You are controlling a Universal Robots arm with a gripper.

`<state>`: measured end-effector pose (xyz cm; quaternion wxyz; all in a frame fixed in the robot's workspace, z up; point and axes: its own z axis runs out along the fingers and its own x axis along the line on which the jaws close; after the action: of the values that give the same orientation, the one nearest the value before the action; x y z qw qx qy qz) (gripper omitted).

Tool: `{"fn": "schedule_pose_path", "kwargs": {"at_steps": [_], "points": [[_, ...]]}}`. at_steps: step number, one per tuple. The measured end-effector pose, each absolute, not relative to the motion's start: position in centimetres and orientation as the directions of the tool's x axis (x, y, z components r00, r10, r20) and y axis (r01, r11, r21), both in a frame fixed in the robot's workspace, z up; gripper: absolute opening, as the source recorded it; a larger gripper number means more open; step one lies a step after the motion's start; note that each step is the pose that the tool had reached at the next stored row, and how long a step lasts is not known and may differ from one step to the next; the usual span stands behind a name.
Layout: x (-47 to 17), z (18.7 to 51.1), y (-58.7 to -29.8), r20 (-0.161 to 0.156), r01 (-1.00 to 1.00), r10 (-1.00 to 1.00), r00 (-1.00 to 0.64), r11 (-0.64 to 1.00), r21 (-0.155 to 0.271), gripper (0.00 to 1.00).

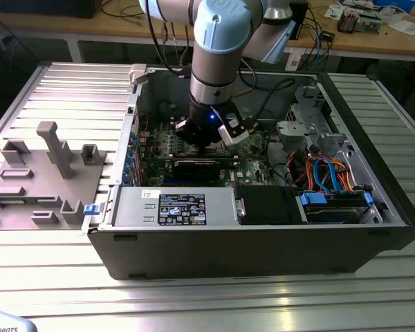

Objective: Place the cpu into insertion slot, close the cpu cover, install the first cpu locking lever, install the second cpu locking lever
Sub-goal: 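Install the second cpu locking lever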

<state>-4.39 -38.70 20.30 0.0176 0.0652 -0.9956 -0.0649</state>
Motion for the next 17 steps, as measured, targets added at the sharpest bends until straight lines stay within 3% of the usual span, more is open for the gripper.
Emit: {"fn": "schedule_pose_path", "kwargs": {"at_steps": [12, 17], "points": [[-3.2, 21.6, -35.0, 0.041, -0.127, -0.129, -0.991, 0.991, 0.028, 0.11], [-3.1, 22.7, -34.0, 0.043, -0.127, -0.128, -0.991, 0.992, 0.011, 0.11]]}}
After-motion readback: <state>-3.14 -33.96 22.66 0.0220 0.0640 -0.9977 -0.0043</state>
